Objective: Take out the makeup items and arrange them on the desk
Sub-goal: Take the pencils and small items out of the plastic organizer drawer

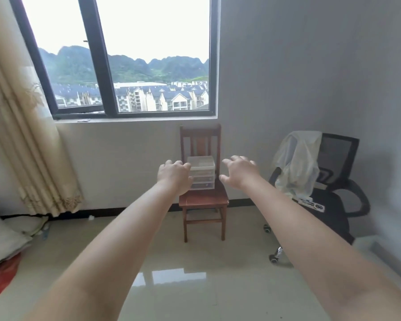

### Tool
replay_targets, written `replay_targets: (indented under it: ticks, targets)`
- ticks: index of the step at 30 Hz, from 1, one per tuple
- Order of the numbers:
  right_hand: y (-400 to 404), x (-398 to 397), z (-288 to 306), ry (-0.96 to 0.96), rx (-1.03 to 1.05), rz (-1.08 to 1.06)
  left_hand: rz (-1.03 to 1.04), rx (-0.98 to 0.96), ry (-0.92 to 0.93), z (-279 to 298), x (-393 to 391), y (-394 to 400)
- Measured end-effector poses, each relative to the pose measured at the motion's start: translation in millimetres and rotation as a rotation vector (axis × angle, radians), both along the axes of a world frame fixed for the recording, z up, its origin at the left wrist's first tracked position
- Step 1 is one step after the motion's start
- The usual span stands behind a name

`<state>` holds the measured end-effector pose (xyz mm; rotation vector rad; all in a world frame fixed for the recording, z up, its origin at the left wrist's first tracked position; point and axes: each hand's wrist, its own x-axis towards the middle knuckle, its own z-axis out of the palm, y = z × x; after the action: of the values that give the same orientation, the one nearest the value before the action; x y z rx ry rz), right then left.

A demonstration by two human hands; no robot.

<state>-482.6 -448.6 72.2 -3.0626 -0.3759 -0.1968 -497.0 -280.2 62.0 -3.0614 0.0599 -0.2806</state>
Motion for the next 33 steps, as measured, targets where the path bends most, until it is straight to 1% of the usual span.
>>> replay_targets:
  ticks: [4,9,13,20,27,30,33]
  targets:
    - [13.2,96.2,-25.8,0.05,0.007,-0.014,0.006,-0.002,0.048,-24.8,96.0,12.5]
    - [23.2,203.9,-79.4,0.115,0.014,-0.01,0.011,-0.01,0.181,-79.8,203.7,13.2]
    - [23.1,314.3,-123.0,0.162,0.007,0.007,0.028,-0.052,0.218,-122.7,314.9,8.7]
    - [19.3,501.2,-177.9,0.297,-0.011,0.047,0.092,-0.121,0.318,-174.6,482.1,8.5]
    - [57.6,645.3,-239.7,0.422,-0.037,0.078,0.143,-0.132,0.435,-232.3,611.8,54.4]
    - [77.3,696.3,-272.0,0.475,-0.04,0.053,0.13,-0.12,0.498,-259.2,667.0,82.2]
    - [95.0,743.6,-307.2,0.557,-0.027,-0.014,0.11,-0.118,0.561,-287.4,723.5,109.6]
